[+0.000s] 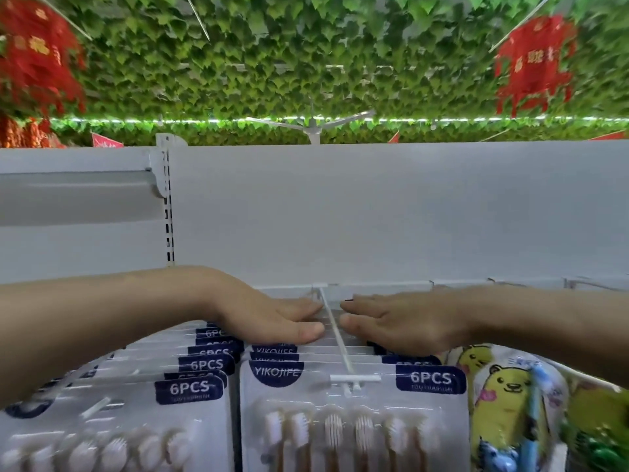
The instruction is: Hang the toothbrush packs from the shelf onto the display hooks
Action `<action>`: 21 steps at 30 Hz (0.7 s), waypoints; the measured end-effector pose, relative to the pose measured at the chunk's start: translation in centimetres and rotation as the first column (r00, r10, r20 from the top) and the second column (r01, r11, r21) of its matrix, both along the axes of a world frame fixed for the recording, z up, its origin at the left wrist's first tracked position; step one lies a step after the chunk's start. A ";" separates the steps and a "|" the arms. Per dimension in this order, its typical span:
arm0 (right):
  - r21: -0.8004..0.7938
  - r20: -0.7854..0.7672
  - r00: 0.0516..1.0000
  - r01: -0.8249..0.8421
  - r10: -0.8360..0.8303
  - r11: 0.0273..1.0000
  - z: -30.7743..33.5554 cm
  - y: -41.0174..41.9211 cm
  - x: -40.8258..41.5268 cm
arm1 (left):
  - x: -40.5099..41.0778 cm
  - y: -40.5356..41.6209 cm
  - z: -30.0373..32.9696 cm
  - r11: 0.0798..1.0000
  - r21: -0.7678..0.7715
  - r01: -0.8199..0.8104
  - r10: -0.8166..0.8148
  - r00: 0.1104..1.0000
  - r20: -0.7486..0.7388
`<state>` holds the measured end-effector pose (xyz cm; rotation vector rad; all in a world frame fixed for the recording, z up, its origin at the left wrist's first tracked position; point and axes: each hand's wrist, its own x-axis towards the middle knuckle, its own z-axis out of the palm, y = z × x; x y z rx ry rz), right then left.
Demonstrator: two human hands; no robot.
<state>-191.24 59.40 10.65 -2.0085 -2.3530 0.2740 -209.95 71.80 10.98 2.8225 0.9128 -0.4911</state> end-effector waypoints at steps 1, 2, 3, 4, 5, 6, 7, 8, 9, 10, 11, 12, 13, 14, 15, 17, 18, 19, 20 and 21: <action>-0.012 -0.022 1.000 -0.010 0.010 1.000 -0.5 0.3 0.0 | 0.1 0.0 -0.3 1.000 0.013 0.025 -0.025 1.000 -0.001; -0.021 -0.041 0.999 -0.019 0.019 1.000 -0.8 0.5 0.1 | 0.2 0.0 -0.6 0.999 0.017 0.047 -0.047 0.999 0.002; -0.020 -0.054 0.998 -0.031 0.029 0.999 -1.1 0.7 0.1 | 0.3 -0.1 -0.9 0.998 0.015 0.066 -0.066 0.998 0.010; -0.017 -0.057 0.998 -0.036 0.035 0.999 -1.2 0.9 0.1 | 0.4 -0.1 -1.0 0.997 0.016 0.081 -0.081 0.997 0.020; -0.021 -0.056 0.998 -0.035 0.034 0.999 -1.3 1.1 0.2 | 0.4 -0.2 -1.2 0.995 0.021 0.093 -0.094 0.995 0.021; -0.028 -0.055 0.998 -0.033 0.032 0.999 -1.3 1.3 0.2 | 0.5 -0.3 -1.2 0.995 0.024 0.092 -0.093 0.995 0.020; -0.035 -0.054 0.998 -0.034 0.032 0.999 -1.3 1.6 0.3 | 0.5 -0.5 -1.2 0.996 0.030 0.079 -0.079 0.997 0.020; -0.044 -0.050 0.998 -0.031 0.029 0.999 -1.3 1.8 0.4 | 0.6 -0.6 -1.1 0.998 0.040 0.056 -0.057 0.998 0.019; -0.052 -0.048 0.999 -0.025 0.022 0.998 -1.3 2.0 0.4 | 0.8 -0.5 -1.1 0.998 0.052 0.039 -0.040 0.999 0.018; -0.057 -0.043 0.999 -0.021 0.019 0.998 -1.3 2.2 0.5 | 0.9 -0.5 -1.0 0.998 0.061 0.027 -0.028 1.000 0.012; -0.061 -0.037 0.999 -0.022 0.020 0.998 -1.3 2.4 0.5 | 1.1 -0.4 -1.0 0.997 0.072 0.029 -0.030 0.999 0.011; -0.065 -0.032 0.999 -0.021 0.019 0.998 -1.2 2.5 0.5 | 1.1 -0.3 -1.1 0.997 0.073 0.035 -0.036 0.999 0.013; -0.066 -0.024 1.000 -0.020 0.018 0.998 -1.2 2.6 0.5 | 1.2 -0.1 -1.2 0.997 0.069 0.047 -0.048 0.999 0.020; -0.061 -0.015 1.000 -0.021 0.020 0.998 -1.1 2.8 0.4 | 1.2 0.4 -1.4 0.996 0.065 0.064 -0.065 0.998 0.024; -0.052 -0.007 1.000 -0.029 0.029 0.998 -1.1 3.0 0.3 | 1.2 0.8 -1.6 0.995 0.061 0.076 -0.078 0.997 0.029; -0.038 0.002 0.999 -0.053 0.053 0.998 -1.1 3.2 0.2 | 1.1 1.1 -1.7 0.994 0.067 0.083 -0.085 0.996 0.033; -0.035 0.004 0.998 -0.058 0.058 0.998 -1.0 3.3 0.2 | 1.1 1.1 -1.7 0.993 0.078 0.084 -0.087 0.995 0.040; -0.032 0.005 0.998 -0.056 0.056 0.998 -0.9 3.2 0.3 | 1.1 1.1 -1.7 0.993 0.085 0.078 -0.081 0.996 0.040; -0.029 0.007 0.999 -0.050 0.050 0.998 -0.9 3.1 0.4 | 1.0 0.9 -1.6 0.995 0.082 0.060 -0.063 0.997 0.039; -0.031 0.010 0.999 -0.045 0.045 0.999 -0.8 3.1 0.6 | 0.9 0.8 -1.5 0.996 0.074 0.038 -0.041 0.998 0.041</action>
